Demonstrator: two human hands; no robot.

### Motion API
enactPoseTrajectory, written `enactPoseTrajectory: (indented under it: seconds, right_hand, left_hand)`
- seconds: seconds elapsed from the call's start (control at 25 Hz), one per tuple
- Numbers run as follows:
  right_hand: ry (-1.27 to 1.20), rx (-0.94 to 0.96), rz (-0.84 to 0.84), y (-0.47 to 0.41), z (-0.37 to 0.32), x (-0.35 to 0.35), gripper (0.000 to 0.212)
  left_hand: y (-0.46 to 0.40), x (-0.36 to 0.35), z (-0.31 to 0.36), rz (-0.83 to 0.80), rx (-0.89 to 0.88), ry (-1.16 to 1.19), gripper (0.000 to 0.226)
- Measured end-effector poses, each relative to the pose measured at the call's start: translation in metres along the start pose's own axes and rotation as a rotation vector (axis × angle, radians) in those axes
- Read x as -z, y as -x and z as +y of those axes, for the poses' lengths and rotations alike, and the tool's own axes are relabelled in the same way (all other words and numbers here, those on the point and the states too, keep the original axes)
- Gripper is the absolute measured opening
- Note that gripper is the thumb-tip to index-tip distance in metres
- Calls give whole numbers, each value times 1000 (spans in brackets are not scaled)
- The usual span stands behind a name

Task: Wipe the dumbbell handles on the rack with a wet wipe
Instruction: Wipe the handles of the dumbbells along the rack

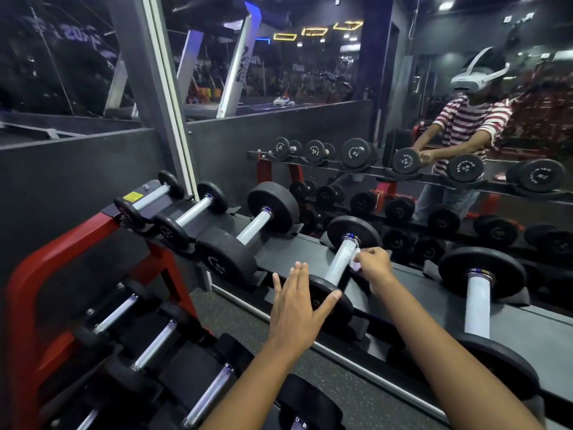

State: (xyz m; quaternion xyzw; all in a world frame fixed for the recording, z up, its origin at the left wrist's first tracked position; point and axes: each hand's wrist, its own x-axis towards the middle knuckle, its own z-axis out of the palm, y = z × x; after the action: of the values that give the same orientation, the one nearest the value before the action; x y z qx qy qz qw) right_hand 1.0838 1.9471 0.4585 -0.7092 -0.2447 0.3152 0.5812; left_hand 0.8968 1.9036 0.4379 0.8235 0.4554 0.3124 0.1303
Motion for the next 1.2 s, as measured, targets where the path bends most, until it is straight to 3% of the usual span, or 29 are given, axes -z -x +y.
enactPoseTrajectory:
  seconds: [0.2, 0.4, 0.6, 0.8, 0.92, 1.08, 1.2]
  right_hand:
    - [-580, -310, -328, 4, -6, -14, 27]
    - [-692, -401, -492, 7, 15, -21, 55]
    - [-466, -365, -492, 14, 26, -15, 60]
    - [-66, -216, -416, 40, 21, -5, 24]
    - [97, -104, -277, 53, 20, 0, 9]
    - [198, 90, -133, 69, 3, 18, 13]
    - [419, 312, -81, 92, -17, 38, 11]
  left_hand:
    - [-1, -1, 0, 9, 9, 15, 91]
    - [0, -2, 0, 12, 15, 26, 90]
    - [-2, 2, 0, -28, 49, 18, 93]
    - [0, 12, 0, -25, 54, 15, 90]
    - [9, 20, -8, -4, 21, 33, 86]
    - [20, 35, -9, 44, -4, 144, 68]
    - [28, 51, -3, 72, -10, 191, 62]
